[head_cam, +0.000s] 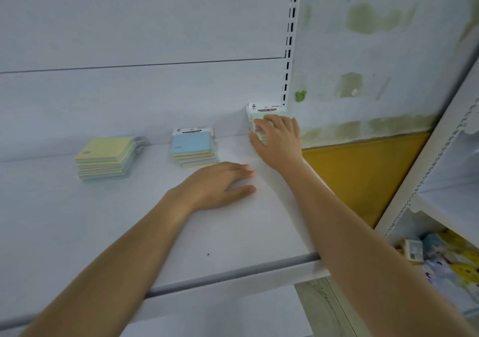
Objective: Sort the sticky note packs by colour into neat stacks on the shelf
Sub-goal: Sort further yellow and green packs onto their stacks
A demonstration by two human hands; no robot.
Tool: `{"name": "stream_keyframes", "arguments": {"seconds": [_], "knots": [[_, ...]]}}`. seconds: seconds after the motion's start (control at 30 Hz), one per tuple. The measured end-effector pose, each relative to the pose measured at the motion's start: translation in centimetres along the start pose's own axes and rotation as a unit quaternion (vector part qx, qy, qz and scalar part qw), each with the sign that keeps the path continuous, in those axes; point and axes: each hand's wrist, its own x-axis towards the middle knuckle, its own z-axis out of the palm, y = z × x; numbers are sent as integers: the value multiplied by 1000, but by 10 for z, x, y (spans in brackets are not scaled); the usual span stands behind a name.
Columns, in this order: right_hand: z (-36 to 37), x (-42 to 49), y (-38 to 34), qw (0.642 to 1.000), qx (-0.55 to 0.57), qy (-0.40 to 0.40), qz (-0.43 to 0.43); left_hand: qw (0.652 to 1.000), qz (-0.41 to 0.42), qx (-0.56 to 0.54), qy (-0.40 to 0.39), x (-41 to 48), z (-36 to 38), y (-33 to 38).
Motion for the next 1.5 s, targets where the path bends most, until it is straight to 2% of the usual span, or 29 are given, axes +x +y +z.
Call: {"name": "stream_keyframes", "arguments": {"seconds": [0.1,0.3,0.37,0.6,0.97,1.13,1.27,1.5], "knots": [[0,-9,-12,999,-6,27,-44,999,-24,12,23,-10,-7,-3],[-3,-15,-66,981,-31,-72,-176,995,-32,81,47,-61,-27,-16],[0,-17,-100,974,-30,-79,-211,992,-51,96,60,-95,-32,-35],[42,-51,-262,946,26,-139,-293,968,-221,73,95,-249,-47,-124],[117,-112,-499,889,43,-207,-407,887,-421,101,161,-479,-87,-283],[160,-106,-573,872,71,-244,-419,859,-470,101,178,-541,-108,-359],[198,-79,-626,875,74,-253,-406,846,-491,104,179,-568,-122,-418],[256,-25,-696,909,134,-271,-286,854,-490,90,148,-574,-139,-504]]}}
